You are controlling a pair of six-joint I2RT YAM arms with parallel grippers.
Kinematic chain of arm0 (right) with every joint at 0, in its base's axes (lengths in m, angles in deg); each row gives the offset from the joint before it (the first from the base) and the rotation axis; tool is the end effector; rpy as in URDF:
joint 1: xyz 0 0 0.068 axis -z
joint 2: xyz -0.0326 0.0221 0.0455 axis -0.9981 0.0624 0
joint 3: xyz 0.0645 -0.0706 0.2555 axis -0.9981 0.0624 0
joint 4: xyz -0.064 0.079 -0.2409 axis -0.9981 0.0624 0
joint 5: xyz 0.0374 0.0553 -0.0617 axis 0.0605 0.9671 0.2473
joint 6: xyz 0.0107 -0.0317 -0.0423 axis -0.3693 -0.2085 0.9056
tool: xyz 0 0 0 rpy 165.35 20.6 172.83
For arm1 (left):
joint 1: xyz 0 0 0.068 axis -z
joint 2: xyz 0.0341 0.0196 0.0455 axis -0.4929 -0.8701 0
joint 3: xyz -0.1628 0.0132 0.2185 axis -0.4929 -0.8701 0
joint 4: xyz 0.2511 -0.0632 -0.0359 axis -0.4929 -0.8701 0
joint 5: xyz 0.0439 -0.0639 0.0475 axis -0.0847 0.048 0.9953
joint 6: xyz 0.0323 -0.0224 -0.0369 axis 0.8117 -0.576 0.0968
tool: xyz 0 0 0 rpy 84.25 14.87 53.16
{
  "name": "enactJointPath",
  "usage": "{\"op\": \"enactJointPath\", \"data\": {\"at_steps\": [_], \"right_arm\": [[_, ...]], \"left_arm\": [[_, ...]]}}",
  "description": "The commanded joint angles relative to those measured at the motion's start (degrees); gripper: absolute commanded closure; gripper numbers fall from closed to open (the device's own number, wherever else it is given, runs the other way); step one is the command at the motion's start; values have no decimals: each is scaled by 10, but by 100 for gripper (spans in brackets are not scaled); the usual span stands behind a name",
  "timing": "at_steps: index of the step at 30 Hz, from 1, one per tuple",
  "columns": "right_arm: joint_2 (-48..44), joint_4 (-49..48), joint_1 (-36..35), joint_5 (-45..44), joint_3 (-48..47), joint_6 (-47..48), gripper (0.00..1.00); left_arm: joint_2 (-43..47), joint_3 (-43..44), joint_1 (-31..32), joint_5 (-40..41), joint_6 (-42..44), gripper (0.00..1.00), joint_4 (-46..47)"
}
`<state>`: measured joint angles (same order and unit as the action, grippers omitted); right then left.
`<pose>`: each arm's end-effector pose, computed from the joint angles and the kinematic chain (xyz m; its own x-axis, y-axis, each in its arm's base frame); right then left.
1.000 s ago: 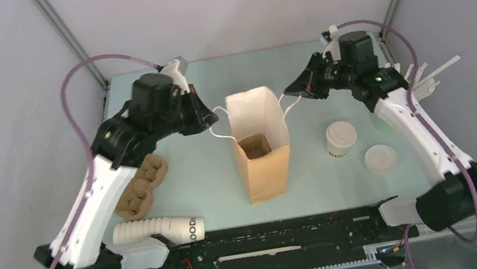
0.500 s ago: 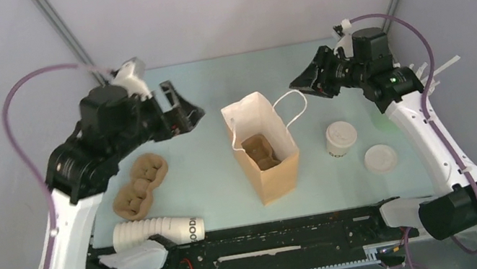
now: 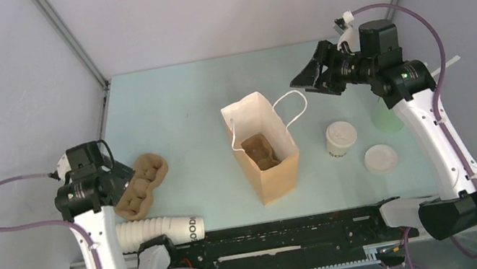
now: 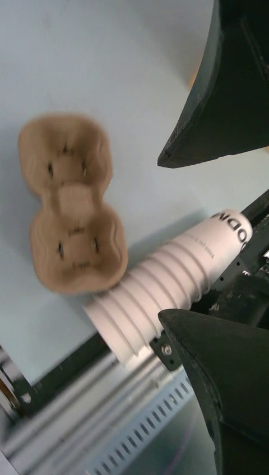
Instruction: Pack the takeout coffee
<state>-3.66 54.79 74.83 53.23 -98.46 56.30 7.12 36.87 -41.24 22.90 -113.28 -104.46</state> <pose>0.2399 0.0688 0.4386 -0.7291 0.3068 -0.6118 -0.2895 0.6718 0.6818 0.1081 0.0330 0.3712 -0.3991 -0.6942 -0.5990 -0.7821 0.5987 -0.1728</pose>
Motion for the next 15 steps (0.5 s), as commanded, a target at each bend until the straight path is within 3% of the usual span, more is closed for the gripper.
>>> {"op": "enactJointPath", "data": {"at_steps": [1,6,9,14,15], "right_arm": [[-19,27,2,39,7,19,29],[-45,30,-12,56,42,24,29],[-49,29,-16,72,54,27,29],[-45,28,-22,77,55,30,29],[-44,26,-23,77,55,29,29]], "left_arm": [[-1,-63,-55,96,-38,0,24],[-17,-104,-85,146,15,0,85],[-34,-143,-139,60,51,0,141],[-62,-187,-317,-99,109,0,190],[-68,-189,-329,-109,109,0,184]]}}
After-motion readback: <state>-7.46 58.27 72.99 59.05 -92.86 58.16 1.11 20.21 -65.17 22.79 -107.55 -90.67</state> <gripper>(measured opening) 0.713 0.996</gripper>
